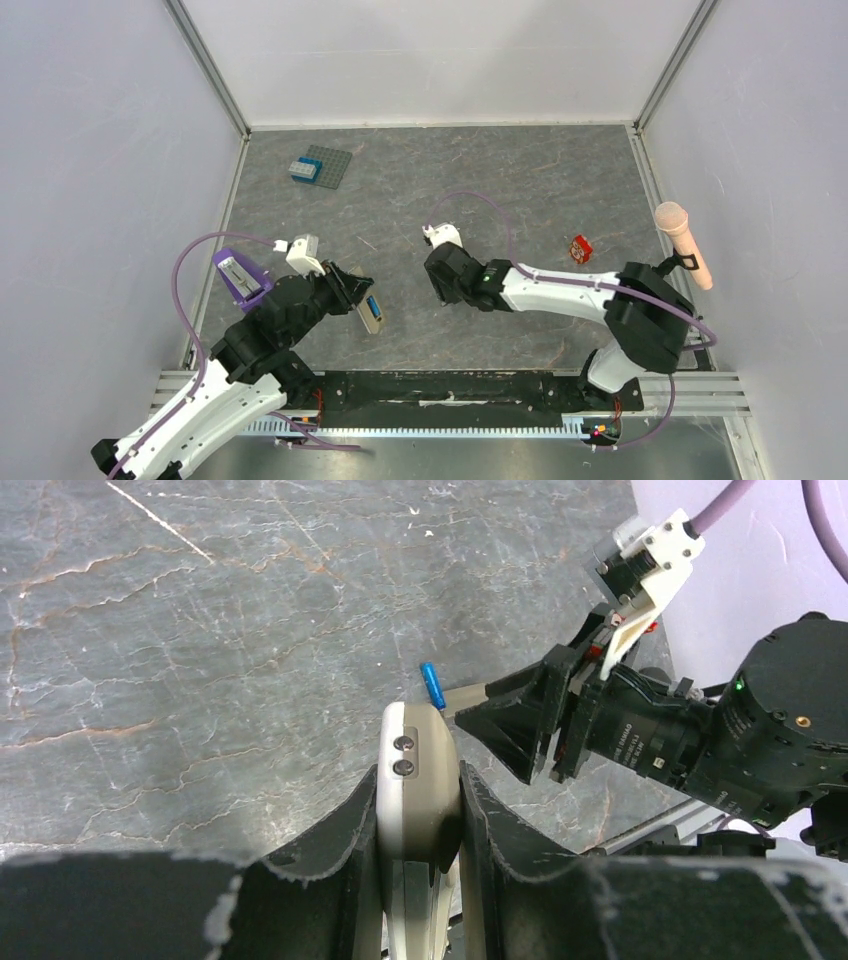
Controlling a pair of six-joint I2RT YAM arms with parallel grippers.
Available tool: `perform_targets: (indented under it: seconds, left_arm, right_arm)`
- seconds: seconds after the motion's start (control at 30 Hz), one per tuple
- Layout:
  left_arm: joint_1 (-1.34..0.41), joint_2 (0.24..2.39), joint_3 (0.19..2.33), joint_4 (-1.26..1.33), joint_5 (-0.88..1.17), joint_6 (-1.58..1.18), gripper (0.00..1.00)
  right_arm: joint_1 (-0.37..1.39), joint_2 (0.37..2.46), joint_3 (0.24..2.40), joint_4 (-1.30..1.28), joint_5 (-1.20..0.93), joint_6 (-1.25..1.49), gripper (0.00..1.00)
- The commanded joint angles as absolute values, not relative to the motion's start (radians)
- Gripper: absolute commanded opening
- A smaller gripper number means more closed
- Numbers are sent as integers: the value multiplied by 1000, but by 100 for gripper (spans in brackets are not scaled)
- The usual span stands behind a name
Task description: Load the batteries into the remote control
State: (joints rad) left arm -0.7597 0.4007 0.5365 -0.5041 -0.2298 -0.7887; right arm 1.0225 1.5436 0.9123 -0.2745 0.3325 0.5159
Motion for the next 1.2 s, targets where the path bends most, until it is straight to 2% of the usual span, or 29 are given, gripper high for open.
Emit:
perform_targets:
  seconds: [0.0,0.43,0.67,0.73,0.83,0.87,0.97,1.07,1.17]
  left_arm:
    - [-761,389,522,-476,-268,-835,2]
    - [-761,401,503,-460,-261,-833,2]
    - [-761,399,509,-462,-261,-827,2]
    - [-761,400,511,-462,-261,-827,2]
    - [-761,401,509,-460,-258,-827,2]
    - [-761,400,507,-459,-256,-827,2]
    - [-761,402,503,-453,-245,-828,2]
    - [-761,404,500,-445,-234,-828,2]
    - [-761,406,500,-441,-224,-825,2]
  right_arm:
    - [1017,1625,1003,-280,449,474,46]
    - [974,1773,1037,-258,378,461,32]
    - [942,1802,1030,-246,308,445,29]
    - [932,1804,1024,-246,276,439,25]
    - [921,1803,1014,-251,253,439,10]
    - [918,1799,1009,-253,249,445,8]
    - [911,1799,1003,-251,222,449,7]
    - [905,1811,1002,-250,211,456,18]
    - [898,1836,1007,-257,185,461,22]
